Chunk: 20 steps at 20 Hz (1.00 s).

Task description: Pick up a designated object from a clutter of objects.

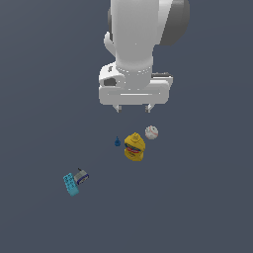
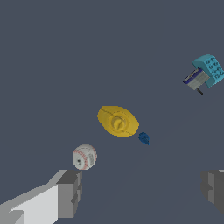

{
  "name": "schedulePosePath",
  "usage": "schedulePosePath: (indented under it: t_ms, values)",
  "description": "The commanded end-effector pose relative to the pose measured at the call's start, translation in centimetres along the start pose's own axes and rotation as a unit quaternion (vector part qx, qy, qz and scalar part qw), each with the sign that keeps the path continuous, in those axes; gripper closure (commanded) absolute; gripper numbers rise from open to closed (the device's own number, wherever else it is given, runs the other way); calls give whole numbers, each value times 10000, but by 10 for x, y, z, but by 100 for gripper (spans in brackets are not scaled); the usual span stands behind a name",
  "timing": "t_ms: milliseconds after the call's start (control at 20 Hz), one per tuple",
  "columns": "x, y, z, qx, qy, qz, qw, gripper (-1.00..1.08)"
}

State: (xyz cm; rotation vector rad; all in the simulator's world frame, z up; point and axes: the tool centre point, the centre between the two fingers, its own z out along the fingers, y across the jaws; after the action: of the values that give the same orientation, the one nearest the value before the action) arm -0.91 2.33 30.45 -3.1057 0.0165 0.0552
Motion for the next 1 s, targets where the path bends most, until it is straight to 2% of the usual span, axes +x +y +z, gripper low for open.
schedulePosePath:
  t_ms: [0, 550, 950]
  values:
    - [0, 0, 0, 0, 0, 0, 10000, -92]
    - [8, -4, 4, -19, 10, 10, 10000, -92]
    - [18, 4, 8, -18, 18, -104, 9999, -92]
